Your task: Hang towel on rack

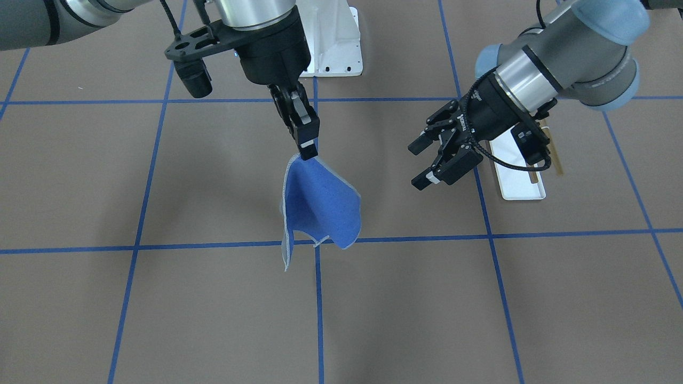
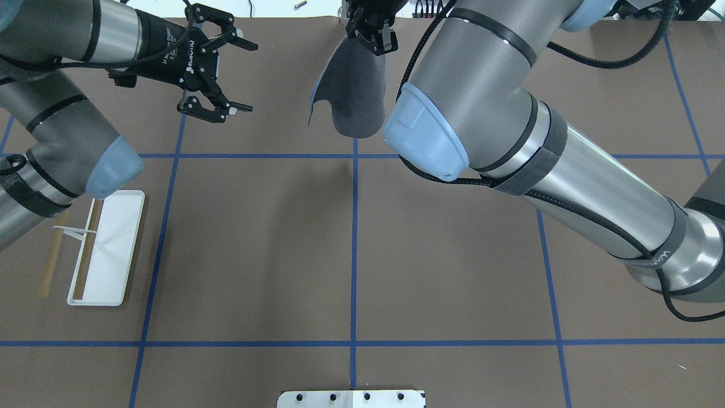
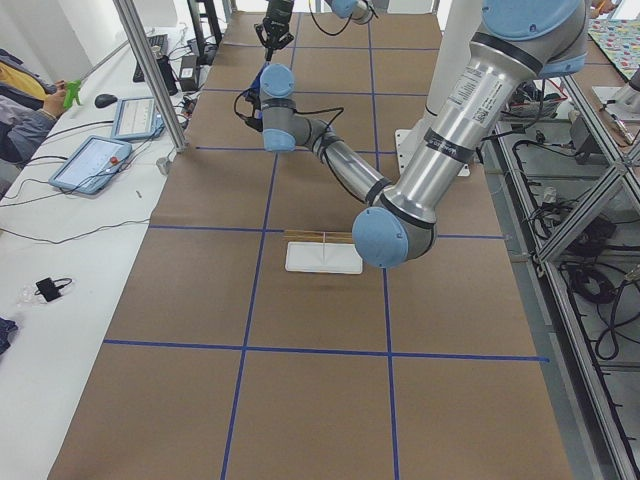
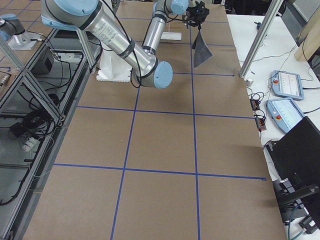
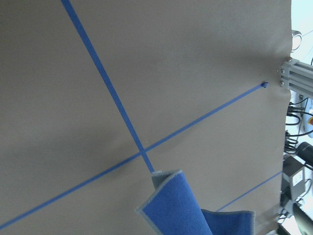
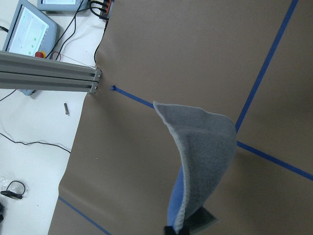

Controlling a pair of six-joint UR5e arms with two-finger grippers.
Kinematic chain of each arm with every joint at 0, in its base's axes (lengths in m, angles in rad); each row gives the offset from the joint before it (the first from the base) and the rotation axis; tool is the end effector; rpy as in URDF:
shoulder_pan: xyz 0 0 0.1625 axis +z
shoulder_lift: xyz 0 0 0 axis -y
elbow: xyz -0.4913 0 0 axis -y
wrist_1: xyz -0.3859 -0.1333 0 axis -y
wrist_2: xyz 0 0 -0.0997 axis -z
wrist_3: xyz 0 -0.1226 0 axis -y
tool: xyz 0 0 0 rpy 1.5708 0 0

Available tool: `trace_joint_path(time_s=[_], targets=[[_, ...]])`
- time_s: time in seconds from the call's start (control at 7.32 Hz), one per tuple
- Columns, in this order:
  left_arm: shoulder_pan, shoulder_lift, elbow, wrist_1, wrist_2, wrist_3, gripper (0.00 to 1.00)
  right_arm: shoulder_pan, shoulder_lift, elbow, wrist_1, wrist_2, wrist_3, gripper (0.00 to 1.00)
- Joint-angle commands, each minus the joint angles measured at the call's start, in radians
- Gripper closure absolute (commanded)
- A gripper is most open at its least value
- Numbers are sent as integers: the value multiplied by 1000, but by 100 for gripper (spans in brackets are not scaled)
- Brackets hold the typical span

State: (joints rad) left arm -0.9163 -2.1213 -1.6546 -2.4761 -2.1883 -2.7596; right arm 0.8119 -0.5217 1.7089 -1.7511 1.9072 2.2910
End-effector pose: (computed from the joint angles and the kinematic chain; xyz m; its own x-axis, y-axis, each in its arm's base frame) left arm 0.3590 -0.5702 0.2560 -0.2662 -0.8958 -0.3558 0.1274 0.3332 -0.9342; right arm -0.4291 -0.5874 0.0271 -0.0487 0.8534 0.5189 -0.6131 0.3846 -0.6900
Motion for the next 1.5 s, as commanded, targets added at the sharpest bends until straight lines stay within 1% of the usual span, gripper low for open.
trace_joint_path(time_s=[0.0,0.27,0.55,0.68,0.82,0.96,1.37], targets=[[51,-31,1,-27,93,-106,2,-20,49,-44,1,-26,34,100],[92,-46,-1,-29,131,-136,2,-25,57,-45,2,-31,45,100],[99,-46,-2,-32,131,-160,2,-25,55,-45,2,-31,51,100],[99,-45,-1,-33,133,-158,7,-25,54,-38,2,-31,50,100],[97,-45,1,-50,156,-158,7,-26,49,-31,2,-30,48,100],[97,-45,3,-62,201,-160,7,-26,49,-26,2,-25,48,100],[97,-46,3,-70,209,-160,6,-25,48,6,-1,-20,50,100]])
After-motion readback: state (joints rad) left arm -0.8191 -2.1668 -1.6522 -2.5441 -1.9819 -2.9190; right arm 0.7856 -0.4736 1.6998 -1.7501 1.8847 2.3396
